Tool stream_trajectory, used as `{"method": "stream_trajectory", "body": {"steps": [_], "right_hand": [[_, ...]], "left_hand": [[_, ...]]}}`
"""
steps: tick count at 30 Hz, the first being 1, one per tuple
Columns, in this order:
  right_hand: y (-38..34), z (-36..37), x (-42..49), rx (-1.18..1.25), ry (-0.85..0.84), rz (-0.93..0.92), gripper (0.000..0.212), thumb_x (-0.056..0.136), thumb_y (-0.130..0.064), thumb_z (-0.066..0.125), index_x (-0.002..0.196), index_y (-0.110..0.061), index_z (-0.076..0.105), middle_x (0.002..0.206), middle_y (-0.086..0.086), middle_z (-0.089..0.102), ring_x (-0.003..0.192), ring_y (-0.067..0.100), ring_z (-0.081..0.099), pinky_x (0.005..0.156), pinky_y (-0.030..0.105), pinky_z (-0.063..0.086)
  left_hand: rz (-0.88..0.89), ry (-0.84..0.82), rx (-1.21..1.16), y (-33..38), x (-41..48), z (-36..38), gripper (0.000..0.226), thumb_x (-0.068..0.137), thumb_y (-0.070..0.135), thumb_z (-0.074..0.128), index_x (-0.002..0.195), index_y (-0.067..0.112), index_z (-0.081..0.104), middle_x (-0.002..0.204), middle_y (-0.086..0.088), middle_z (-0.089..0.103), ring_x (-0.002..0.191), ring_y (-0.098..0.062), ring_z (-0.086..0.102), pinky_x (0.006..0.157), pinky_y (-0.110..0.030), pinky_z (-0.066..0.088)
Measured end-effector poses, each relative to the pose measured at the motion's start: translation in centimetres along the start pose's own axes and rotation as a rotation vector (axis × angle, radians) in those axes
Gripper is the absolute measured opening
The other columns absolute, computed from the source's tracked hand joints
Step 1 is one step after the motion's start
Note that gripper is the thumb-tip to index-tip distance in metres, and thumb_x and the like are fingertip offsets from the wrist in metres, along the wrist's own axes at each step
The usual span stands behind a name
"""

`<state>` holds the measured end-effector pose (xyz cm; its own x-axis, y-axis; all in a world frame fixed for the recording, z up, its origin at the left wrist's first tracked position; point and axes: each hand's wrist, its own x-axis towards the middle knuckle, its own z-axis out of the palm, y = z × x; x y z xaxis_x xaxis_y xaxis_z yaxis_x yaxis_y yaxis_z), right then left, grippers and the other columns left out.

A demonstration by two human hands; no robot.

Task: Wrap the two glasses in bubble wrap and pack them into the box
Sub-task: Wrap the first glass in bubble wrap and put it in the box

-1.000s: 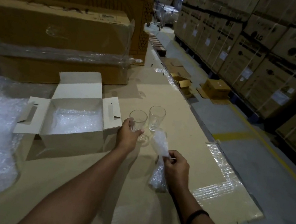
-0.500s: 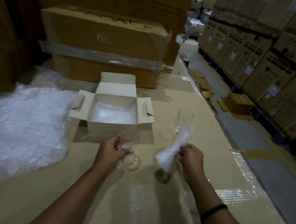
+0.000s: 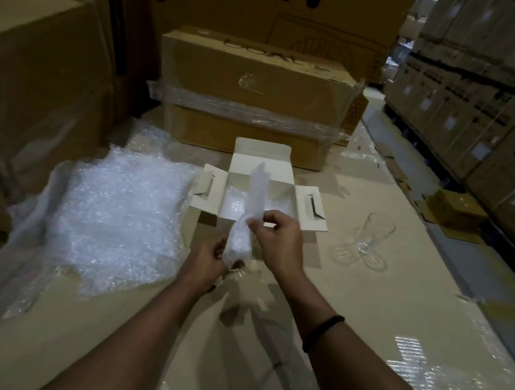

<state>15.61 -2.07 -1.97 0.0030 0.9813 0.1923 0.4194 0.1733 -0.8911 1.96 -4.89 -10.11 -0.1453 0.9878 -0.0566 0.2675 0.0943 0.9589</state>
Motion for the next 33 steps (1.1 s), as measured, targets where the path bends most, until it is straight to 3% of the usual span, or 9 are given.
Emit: {"method": "stream_trajectory", "body": {"steps": [3,6,9,12,17,19,25,30,33], "right_hand": [[0.2,0.7,0.5,-0.576,-0.121,-0.206,0.020,0.087,-0.031,0.067,0.102,-0.020,0.076,0.094,-0.001,0.069,0.092,0.015,0.053,0.070,0.027,0.040],[-0.3,-0.1,1.3,-0.827,-0.340,-0.337,0.026,0.091,-0.033,0.057,0.107,-0.022,0.074,0.117,-0.002,0.065,0.101,0.022,0.046,0.080,0.034,0.041],[-0.9,-1.3,1.9,-0.866,-0.563,-0.279,0.040,0.090,-0.052,0.053,0.114,-0.026,0.071,0.129,-0.005,0.053,0.109,0.020,0.040,0.094,0.040,0.039],[-0.9,-1.2,1.7,-0.928,-0.559,-0.296,0.052,0.087,-0.065,0.052,0.114,-0.024,0.070,0.127,-0.008,0.053,0.111,0.018,0.040,0.094,0.039,0.039],[-0.8,0.3,2.4,-0.871,-0.293,-0.315,0.025,0.086,-0.040,0.067,0.105,-0.025,0.072,0.124,-0.001,0.058,0.111,0.024,0.046,0.093,0.039,0.043],[-0.4,0.7,2.7,-0.770,-0.237,-0.307,0.042,0.081,-0.028,0.073,0.121,-0.027,0.059,0.132,-0.002,0.054,0.115,0.024,0.047,0.094,0.037,0.043],[-0.2,0.2,3.0,-0.861,-0.428,-0.556,0.029,0.086,-0.017,0.061,0.112,-0.028,0.071,0.116,-0.010,0.069,0.099,0.017,0.046,0.083,0.036,0.039],[-1.6,-1.3,3.0,-0.999,-0.744,-0.368,0.030,0.081,-0.041,0.029,0.079,-0.029,0.057,0.085,-0.008,0.059,0.095,0.018,0.040,0.079,0.038,0.027],[-2.3,-0.6,3.3,-1.102,-0.795,-0.306,0.028,0.096,-0.035,0.033,0.087,-0.026,0.058,0.088,-0.005,0.048,0.096,0.020,0.040,0.086,0.042,0.029]], "left_hand": [[0.080,-0.022,0.012,-0.5,0.3,-0.5,0.032,0.085,0.032,0.072,0.116,0.027,0.066,0.098,0.013,0.070,0.095,-0.011,0.067,0.080,-0.029,0.056],[0.077,-0.043,-0.002,-1.0,0.3,-0.9,0.037,0.076,0.047,0.070,0.111,0.035,0.066,0.096,0.015,0.071,0.093,-0.008,0.067,0.084,-0.035,0.058],[0.068,-0.055,-0.060,-1.4,0.5,-0.8,0.050,0.069,0.059,0.068,0.113,0.035,0.067,0.100,0.012,0.073,0.094,-0.010,0.069,0.084,-0.044,0.058],[0.064,-0.065,-0.077,-1.4,0.5,-0.7,0.061,0.066,0.071,0.065,0.116,0.037,0.065,0.104,0.011,0.072,0.097,-0.010,0.068,0.087,-0.044,0.058],[0.085,-0.075,0.016,-1.8,1.1,-0.8,0.041,0.076,0.043,0.076,0.115,0.040,0.063,0.100,0.016,0.072,0.093,-0.003,0.067,0.085,-0.040,0.057],[0.075,-0.072,0.047,-1.8,1.4,-0.8,0.038,0.076,0.038,0.079,0.110,0.041,0.063,0.099,0.016,0.071,0.092,-0.001,0.065,0.084,-0.035,0.055],[0.060,-0.070,0.037,-1.8,1.4,-0.7,0.042,0.076,0.030,0.081,0.114,0.027,0.065,0.099,0.019,0.067,0.096,0.000,0.062,0.075,-0.017,0.048],[0.027,-0.078,-0.005,-2.1,1.7,-0.7,0.042,0.068,0.035,0.083,0.108,0.031,0.068,0.098,0.012,0.073,0.093,-0.009,0.068,0.085,-0.042,0.056],[0.032,-0.076,-0.002,-2.3,1.8,-0.7,0.050,0.059,0.047,0.081,0.106,0.033,0.068,0.097,0.009,0.073,0.093,-0.014,0.068,0.084,-0.048,0.056]]}}
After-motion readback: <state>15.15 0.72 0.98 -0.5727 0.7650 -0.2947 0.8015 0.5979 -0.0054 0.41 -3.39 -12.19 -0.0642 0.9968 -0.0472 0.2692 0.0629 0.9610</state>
